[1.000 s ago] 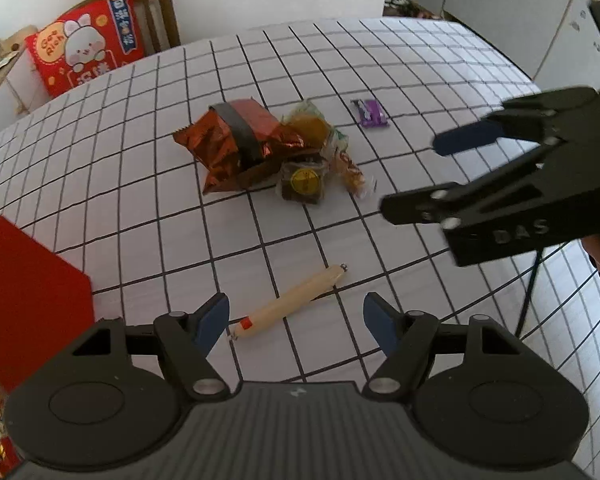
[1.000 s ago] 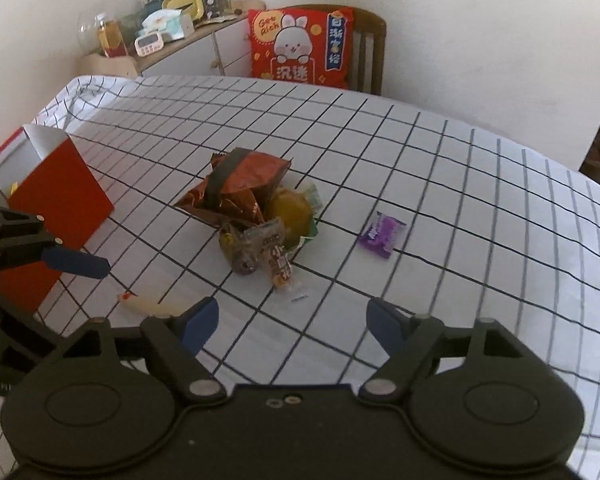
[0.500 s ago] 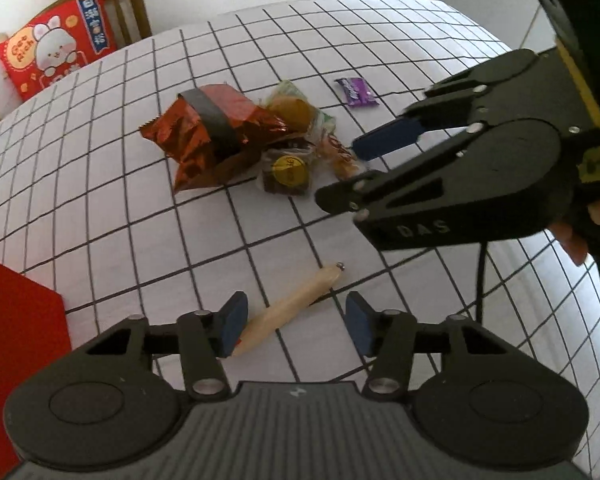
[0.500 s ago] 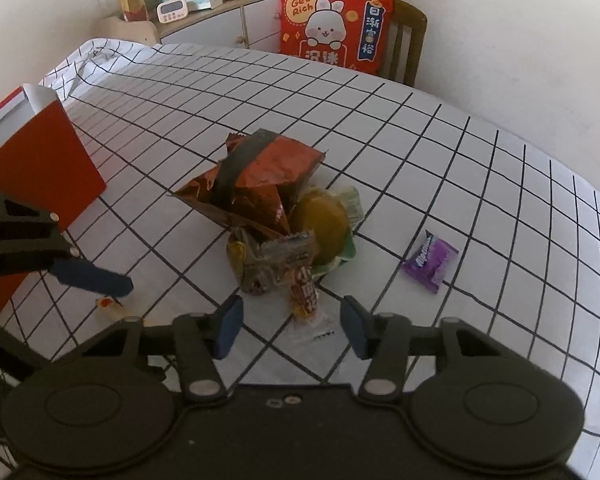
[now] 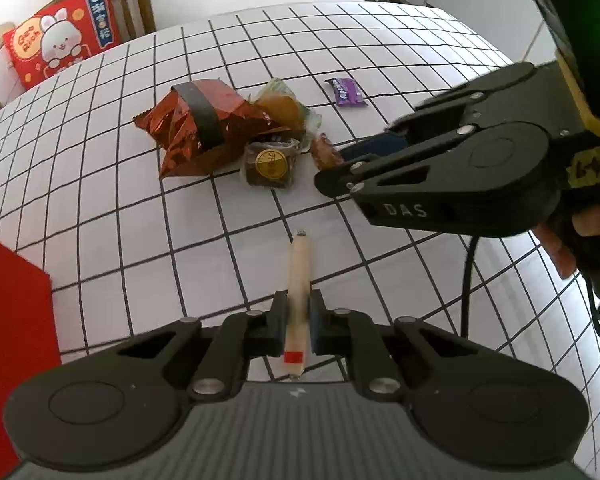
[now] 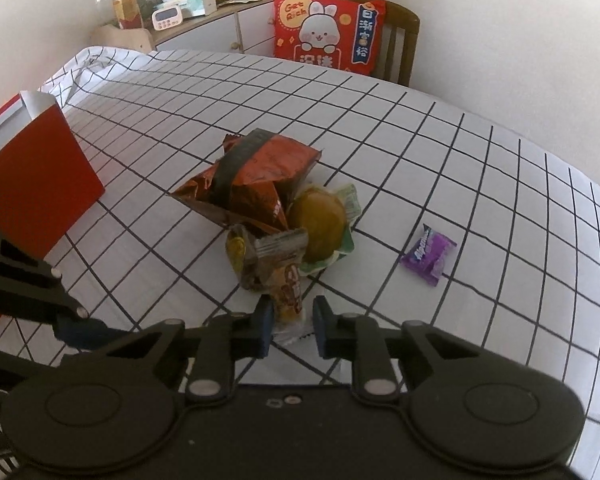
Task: Organize snacks
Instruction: 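Grasp the wooden stick with the left gripper while the right grasps the clear-wrapped snack, then carry the stick and clear-wrapped snack over the box and lower them inside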
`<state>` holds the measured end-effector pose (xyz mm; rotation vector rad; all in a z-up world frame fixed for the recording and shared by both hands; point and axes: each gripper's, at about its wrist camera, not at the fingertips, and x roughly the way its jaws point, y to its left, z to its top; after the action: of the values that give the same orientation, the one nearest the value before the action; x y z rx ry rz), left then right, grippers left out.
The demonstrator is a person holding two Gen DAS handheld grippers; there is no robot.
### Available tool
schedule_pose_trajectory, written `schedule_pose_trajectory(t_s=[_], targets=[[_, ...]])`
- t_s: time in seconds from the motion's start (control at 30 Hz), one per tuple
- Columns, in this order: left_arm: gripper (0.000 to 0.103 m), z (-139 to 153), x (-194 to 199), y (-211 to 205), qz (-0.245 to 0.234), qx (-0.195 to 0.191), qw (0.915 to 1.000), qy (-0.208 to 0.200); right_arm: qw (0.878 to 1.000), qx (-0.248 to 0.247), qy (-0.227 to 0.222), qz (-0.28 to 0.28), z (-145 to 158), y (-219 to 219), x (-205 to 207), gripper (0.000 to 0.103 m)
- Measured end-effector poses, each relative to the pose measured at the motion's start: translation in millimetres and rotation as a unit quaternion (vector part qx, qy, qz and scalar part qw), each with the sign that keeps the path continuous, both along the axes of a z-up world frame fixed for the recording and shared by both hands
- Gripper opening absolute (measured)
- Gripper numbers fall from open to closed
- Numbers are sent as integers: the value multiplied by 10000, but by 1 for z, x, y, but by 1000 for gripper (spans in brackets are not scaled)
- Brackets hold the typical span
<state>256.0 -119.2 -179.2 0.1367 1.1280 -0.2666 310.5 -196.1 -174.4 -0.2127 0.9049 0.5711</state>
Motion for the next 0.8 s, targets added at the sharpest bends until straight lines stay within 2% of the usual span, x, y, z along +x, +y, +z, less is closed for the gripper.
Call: schedule_pose_trajectory(t_s=[0.37, 0.8], targets=[[10, 15, -18, 15, 752, -222, 9969, 44, 9990, 284, 202, -274, 15, -14, -33, 16], [10, 67, -56, 29, 1131, -578, 9913, -340, 9980, 486, 164, -361, 63, -18, -86, 16]])
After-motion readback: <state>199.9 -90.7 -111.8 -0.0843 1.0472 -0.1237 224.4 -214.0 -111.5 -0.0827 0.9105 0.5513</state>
